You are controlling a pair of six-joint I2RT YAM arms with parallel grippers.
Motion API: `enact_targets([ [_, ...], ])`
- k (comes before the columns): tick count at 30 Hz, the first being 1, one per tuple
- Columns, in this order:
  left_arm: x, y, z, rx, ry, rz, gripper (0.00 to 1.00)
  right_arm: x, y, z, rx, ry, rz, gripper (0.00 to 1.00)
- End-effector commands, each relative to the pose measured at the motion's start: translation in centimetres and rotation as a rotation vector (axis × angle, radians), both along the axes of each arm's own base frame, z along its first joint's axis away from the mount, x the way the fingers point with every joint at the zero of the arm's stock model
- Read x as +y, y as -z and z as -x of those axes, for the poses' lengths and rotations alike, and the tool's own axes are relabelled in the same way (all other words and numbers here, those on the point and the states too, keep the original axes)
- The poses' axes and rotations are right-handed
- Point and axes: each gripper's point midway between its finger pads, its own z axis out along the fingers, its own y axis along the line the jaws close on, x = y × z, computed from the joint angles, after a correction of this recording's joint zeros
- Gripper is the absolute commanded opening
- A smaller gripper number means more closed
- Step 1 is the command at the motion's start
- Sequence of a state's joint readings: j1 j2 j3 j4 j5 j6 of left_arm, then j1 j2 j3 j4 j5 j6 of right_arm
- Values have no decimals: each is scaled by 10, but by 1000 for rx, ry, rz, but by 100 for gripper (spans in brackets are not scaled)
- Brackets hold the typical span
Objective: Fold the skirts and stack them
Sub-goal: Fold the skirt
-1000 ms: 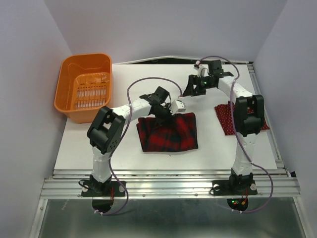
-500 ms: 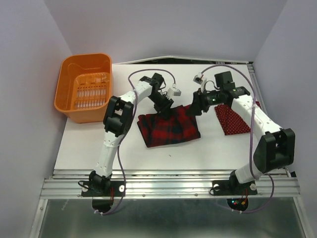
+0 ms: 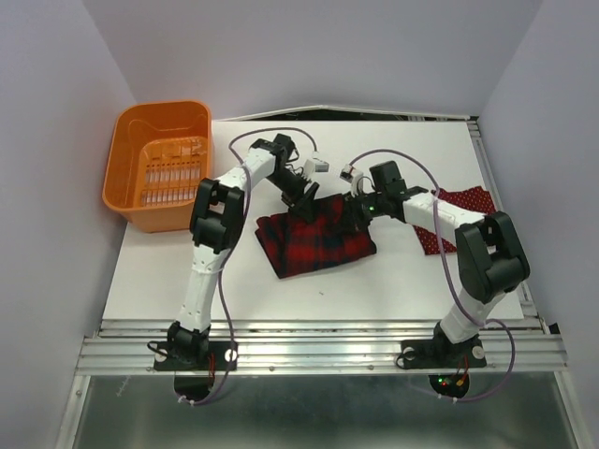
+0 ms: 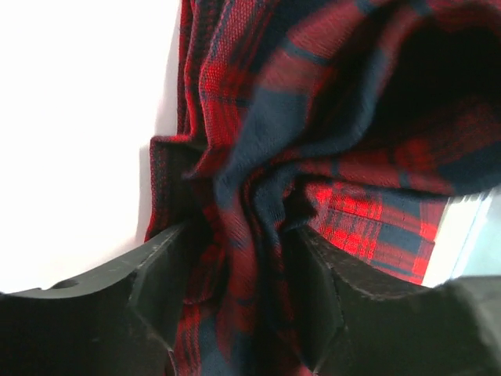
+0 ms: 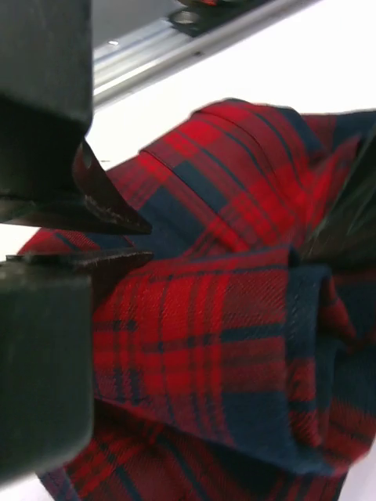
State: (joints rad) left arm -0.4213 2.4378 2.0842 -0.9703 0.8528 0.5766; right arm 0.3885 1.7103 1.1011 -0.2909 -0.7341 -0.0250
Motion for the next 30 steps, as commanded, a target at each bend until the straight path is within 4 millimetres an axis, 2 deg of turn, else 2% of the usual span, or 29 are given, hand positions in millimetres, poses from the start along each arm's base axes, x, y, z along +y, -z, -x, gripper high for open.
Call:
enact_targets([
  [1, 30, -74, -43, -244, -140, 46, 66, 6, -1, -33, -88, 121, -49, 16],
  [2, 32, -72, -48, -256, -200, 63, 67, 7, 5, -32, -51, 138, -54, 16],
  [3, 38, -105, -51, -328, -247, 100, 70, 9, 6, -34, -46, 144, -63, 16],
  [4, 50, -114, -58, -363, -303, 104, 71, 10, 9, -30, -19, 145, -72, 16],
  [5, 55, -133, -58, -415, -361, 141, 73, 14, 9, -33, -10, 154, -94, 16],
  [7, 65, -144, -60, -468, -424, 145, 74, 16, 12, -30, 20, 159, -112, 15],
  [8, 69, -136, -52, -458, -440, 132, 74, 17, 12, -30, 30, 163, -120, 15],
  [9, 69, -156, -51, -504, -462, 169, 74, 19, 15, -30, 56, 176, -133, 15],
  [13, 70, -162, -32, -520, -492, 201, 73, 23, 21, -32, 143, 200, -169, 15],
  [14, 64, -152, -19, -493, -473, 199, 71, 21, 22, -34, 161, 212, -178, 15],
  [16, 55, -152, -6, -476, -459, 227, 68, 24, 24, -37, 212, 221, -210, 15],
  [17, 51, -141, 5, -431, -450, 230, 66, 22, 26, -40, 230, 230, -221, 15],
  [18, 41, -141, 11, -421, -433, 256, 63, 22, 21, -44, 248, 230, -249, 16],
  [19, 36, -137, 17, -373, -448, 267, 62, 24, 29, -44, 279, 226, -252, 16],
  [20, 27, -127, 24, -345, -435, 283, 60, 23, 27, -49, 296, 234, -268, 16],
  [23, 18, -108, 30, -253, -466, 279, 58, 19, 34, -53, 348, 246, -294, 16],
  [25, 15, -85, 19, -213, -497, 252, 57, 15, 46, -55, 395, 270, -295, 15],
  [26, 16, -82, 10, -215, -516, 236, 57, 15, 53, -54, 428, 283, -290, 15],
  [27, 19, -60, 2, -178, -538, 197, 54, 12, 57, -56, 443, 298, -290, 14],
  [30, 22, -27, -20, -126, -589, 142, 51, 7, 74, -55, 507, 325, -283, 14],
])
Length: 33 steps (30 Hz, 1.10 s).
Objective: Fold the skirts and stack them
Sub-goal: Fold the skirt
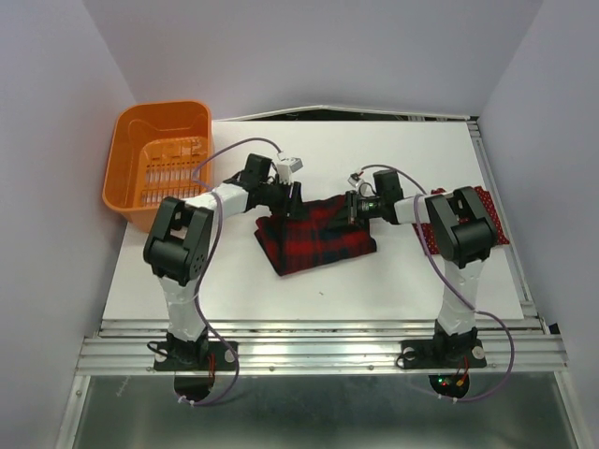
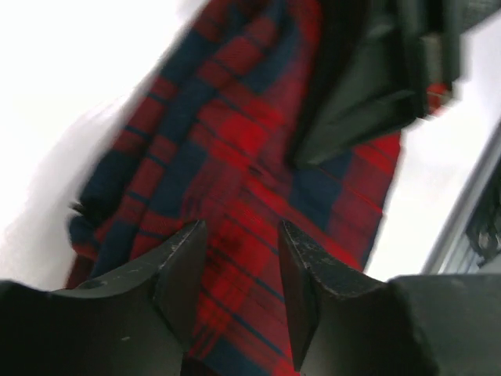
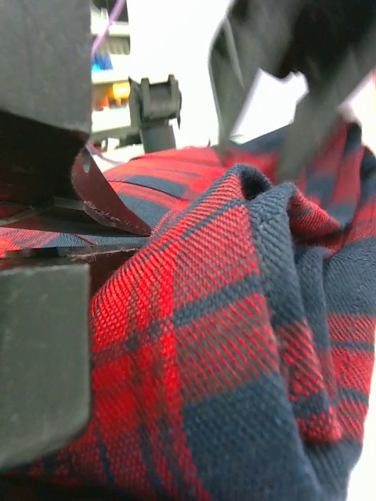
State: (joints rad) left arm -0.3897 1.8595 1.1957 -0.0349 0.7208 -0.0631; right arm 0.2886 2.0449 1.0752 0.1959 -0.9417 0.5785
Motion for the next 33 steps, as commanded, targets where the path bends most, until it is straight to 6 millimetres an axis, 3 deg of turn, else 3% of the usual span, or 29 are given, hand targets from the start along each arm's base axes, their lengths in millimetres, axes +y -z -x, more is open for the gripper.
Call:
enact_targets([
  [1, 5, 21, -42, 27, -91, -5, 50, -10, 25, -13, 86, 64, 9, 14],
  [3, 8, 44, -56, 58, -108, -23, 50, -16, 38, -15, 124, 83, 17, 14],
  [7, 19, 84, -62, 142, -77, -78, 50, -31, 50, -23, 161, 123, 17, 14],
  [10, 19, 86, -63, 141, -49, -63, 51, -34, 50, -27, 152, 133, 20, 14],
  [12, 18, 68, -70, 72, -15, -57, 52, -34, 36, -32, 108, 135, 20, 14],
  [14, 19, 46, -80, -17, 0, -67, 54, -34, 12, -37, 47, 129, 19, 16],
  [15, 19, 21, -86, -85, 0, -66, 55, -34, 1, -40, 20, 128, 18, 20],
  [17, 25, -8, -96, -180, -17, -96, 59, -34, -25, -44, -28, 130, 8, 24],
  [18, 29, -44, -99, -280, -26, -103, 62, -34, -55, -44, -90, 131, -6, 34],
  [20, 41, -73, -102, -394, -71, -140, 64, -36, -83, -44, -163, 139, -8, 46],
  [21, 47, -116, -96, -498, -99, -129, 66, -37, -96, -42, -208, 129, 1, 50],
  [22, 52, -135, -92, -562, -111, -135, 69, -40, -120, -40, -282, 135, 9, 60],
  [23, 59, -149, -90, -614, -147, -159, 73, -43, -132, -39, -325, 137, 25, 64],
  [24, 66, -178, -75, -693, -170, -152, 79, -47, -137, -36, -359, 129, 61, 68],
  [25, 71, -191, -69, -741, -181, -159, 83, -54, -155, -36, -437, 156, 97, 79],
  [26, 77, -193, -62, -764, -205, -177, 87, -59, -160, -36, -483, 159, 131, 85],
  [27, 84, -221, -47, -827, -228, -160, 99, -66, -159, -32, -535, 138, 193, 92],
  [28, 90, -233, -43, -868, -256, -155, 99, -78, -165, -34, -591, 174, 263, 100],
  [31, 104, -263, -21, -952, -352, -99, 99, -97, -157, -22, -662, 165, 387, 100],
  [32, 115, -271, -21, -925, -467, -61, 98, -107, -164, -20, -691, 211, 432, 100],
  [33, 118, -279, -12, -946, -469, -48, 98, -114, -163, -19, -674, 256, 453, 100],
])
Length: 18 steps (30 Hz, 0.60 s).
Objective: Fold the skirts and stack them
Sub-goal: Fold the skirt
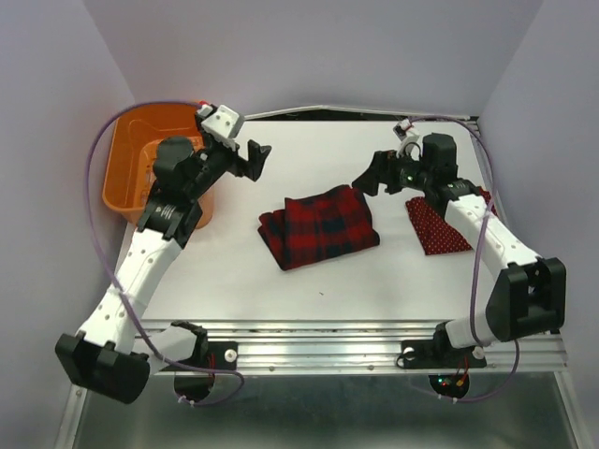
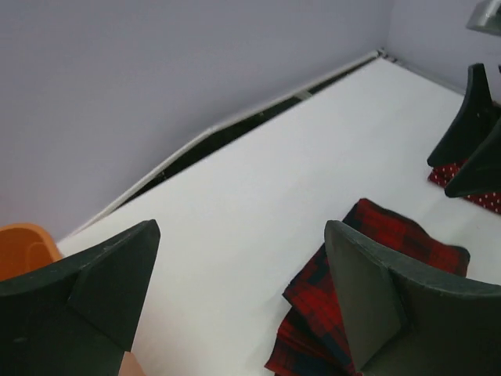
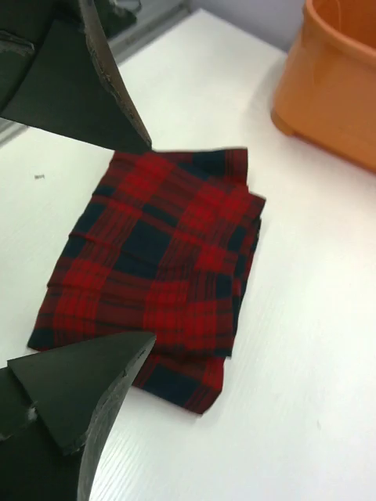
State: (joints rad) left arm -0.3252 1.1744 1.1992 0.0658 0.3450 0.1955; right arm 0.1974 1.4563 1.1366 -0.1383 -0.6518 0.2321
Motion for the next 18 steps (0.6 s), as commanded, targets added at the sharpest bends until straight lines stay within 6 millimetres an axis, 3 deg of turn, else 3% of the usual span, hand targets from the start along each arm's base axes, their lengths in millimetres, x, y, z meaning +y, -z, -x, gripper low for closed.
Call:
enact_targets([
  [1, 15, 13, 1, 2, -85, 15, 99, -45, 22, 6, -32, 173, 209, 100],
  [2, -1, 24, 13, -24, 67, -119, 99, -54, 26, 10, -19, 217, 236, 100],
  [3, -7, 28, 15, -24, 84, -160, 99, -54, 24, 12, -19, 225, 232, 100],
  [4, -36, 38, 29, -10, 143, -215, 99, -54, 23, 15, -13, 226, 226, 100],
  [5, -34, 56, 27, 12, 62, -307, 98, -50, 22, 19, 0, 208, 206, 100],
  [6, -46, 72, 31, -22, 86, -431, 98, -48, 25, 26, 54, 210, 179, 100],
  [7, -58, 86, 41, -34, 120, -496, 98, -46, 28, 29, 92, 207, 169, 100],
  [8, -79, 109, 63, -31, 205, -576, 99, -44, 33, 35, 154, 203, 161, 100],
  [11, -117, 149, 102, -66, 358, -756, 99, -42, 60, 44, 294, 194, 174, 100],
  [12, -125, 169, 109, -65, 395, -824, 98, -45, 76, 49, 369, 200, 183, 100],
  [14, -138, 189, 123, -75, 417, -910, 99, -49, 89, 55, 423, 197, 168, 100],
  [15, -154, 209, 137, -72, 470, -965, 98, -53, 99, 58, 453, 208, 169, 100],
  [17, -165, 224, 145, -58, 476, -1002, 98, -59, 110, 59, 488, 224, 172, 100],
  [18, -181, 235, 150, -50, 494, -1019, 99, -60, 114, 59, 500, 223, 168, 100],
])
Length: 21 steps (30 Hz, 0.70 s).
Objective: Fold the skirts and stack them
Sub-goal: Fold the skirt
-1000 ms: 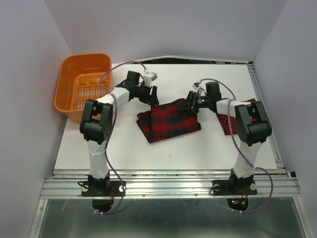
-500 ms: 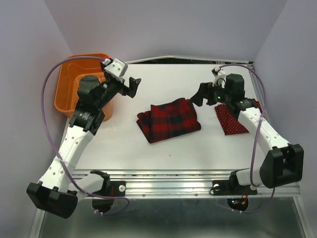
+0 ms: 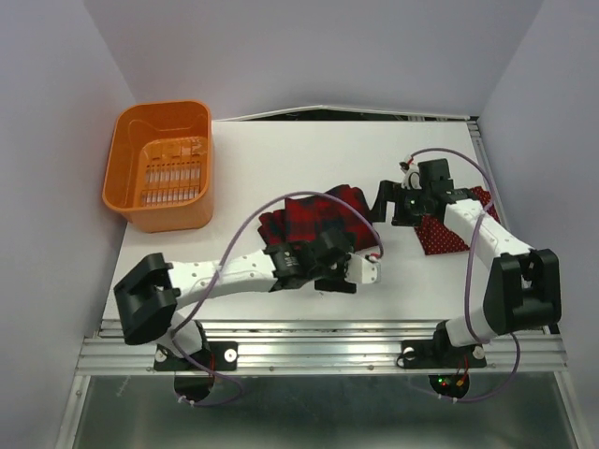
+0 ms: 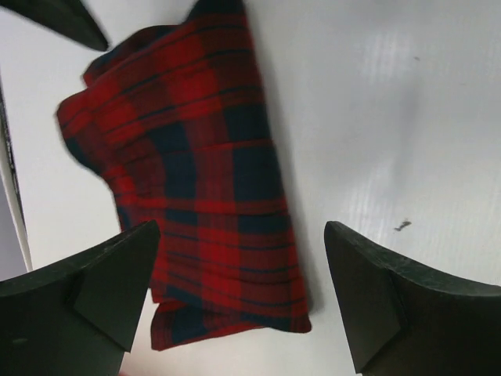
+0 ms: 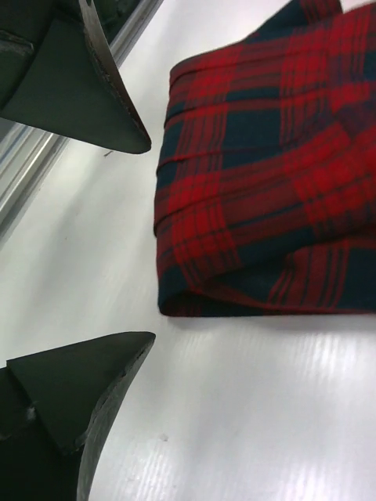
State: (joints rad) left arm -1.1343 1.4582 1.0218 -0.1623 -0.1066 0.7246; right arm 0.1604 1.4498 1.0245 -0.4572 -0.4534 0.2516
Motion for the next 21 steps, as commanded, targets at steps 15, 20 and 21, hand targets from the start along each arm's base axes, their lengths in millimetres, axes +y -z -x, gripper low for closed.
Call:
enact_targets([
  [15, -65, 61, -37, -228, -189, -118, 97, -20, 52, 18, 269, 35, -153, 100],
  [20, -54, 85, -45, -252, -213, -202, 87, -18, 61, 21, 303, 27, -162, 100],
  [21, -52, 90, -48, -241, -219, -209, 81, -19, 63, 21, 304, 24, -157, 100],
])
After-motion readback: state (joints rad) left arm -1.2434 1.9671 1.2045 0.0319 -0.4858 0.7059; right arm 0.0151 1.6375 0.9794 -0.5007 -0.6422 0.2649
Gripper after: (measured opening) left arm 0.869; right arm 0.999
